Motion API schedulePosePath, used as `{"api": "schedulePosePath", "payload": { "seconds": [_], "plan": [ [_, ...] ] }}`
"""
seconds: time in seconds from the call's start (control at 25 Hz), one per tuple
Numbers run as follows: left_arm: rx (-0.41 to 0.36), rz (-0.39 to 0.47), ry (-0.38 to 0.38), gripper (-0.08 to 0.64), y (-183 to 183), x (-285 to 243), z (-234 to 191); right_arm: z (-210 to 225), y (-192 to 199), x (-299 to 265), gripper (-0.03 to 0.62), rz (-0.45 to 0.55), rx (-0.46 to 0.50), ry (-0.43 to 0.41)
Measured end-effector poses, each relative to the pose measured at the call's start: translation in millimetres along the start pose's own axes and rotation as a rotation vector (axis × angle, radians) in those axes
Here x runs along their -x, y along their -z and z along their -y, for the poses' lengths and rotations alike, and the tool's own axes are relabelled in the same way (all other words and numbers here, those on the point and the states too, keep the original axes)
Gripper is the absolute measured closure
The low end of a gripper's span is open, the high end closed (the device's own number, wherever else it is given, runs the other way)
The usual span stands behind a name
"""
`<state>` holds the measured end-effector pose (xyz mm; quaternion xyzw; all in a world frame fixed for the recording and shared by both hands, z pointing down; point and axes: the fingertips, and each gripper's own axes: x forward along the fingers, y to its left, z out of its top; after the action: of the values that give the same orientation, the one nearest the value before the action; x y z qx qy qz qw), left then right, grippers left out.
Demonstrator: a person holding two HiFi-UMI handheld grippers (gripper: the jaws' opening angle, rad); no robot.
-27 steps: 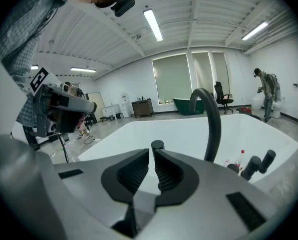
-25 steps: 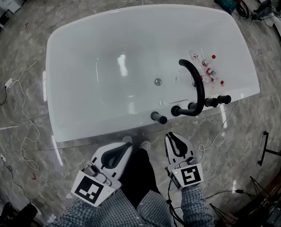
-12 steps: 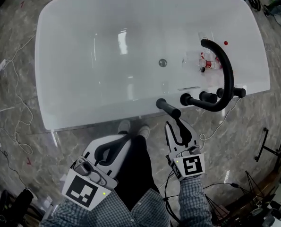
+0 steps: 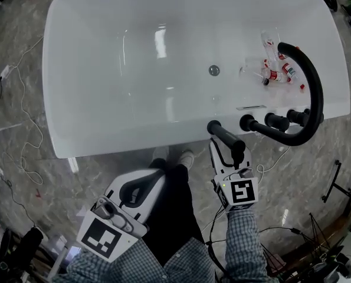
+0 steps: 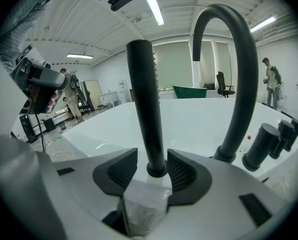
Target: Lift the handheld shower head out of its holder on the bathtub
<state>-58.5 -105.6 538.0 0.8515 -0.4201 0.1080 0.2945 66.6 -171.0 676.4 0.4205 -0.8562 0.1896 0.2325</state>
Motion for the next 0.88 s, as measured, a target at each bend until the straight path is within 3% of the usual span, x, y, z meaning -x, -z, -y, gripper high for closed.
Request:
{"api": "schedulePosePath", "payload": {
  "seconds": [0.32, 0.8, 0.88],
  "plan": [
    [0.014, -0.041, -0.002, 0.554, 21, -2, -6, 9, 1, -28, 0.407, 0.017, 0.028, 0.032],
    [0.024, -0.08, 0.0, 0.554, 36, -6, -10, 4, -4, -55, 0.403, 0.075, 0.054, -0.012],
    [0.028, -0.081, -0.003, 0.554, 38, -6, -11, 5, -6, -57, 0.426, 0.084, 0.059, -0.005]
  ]
}}
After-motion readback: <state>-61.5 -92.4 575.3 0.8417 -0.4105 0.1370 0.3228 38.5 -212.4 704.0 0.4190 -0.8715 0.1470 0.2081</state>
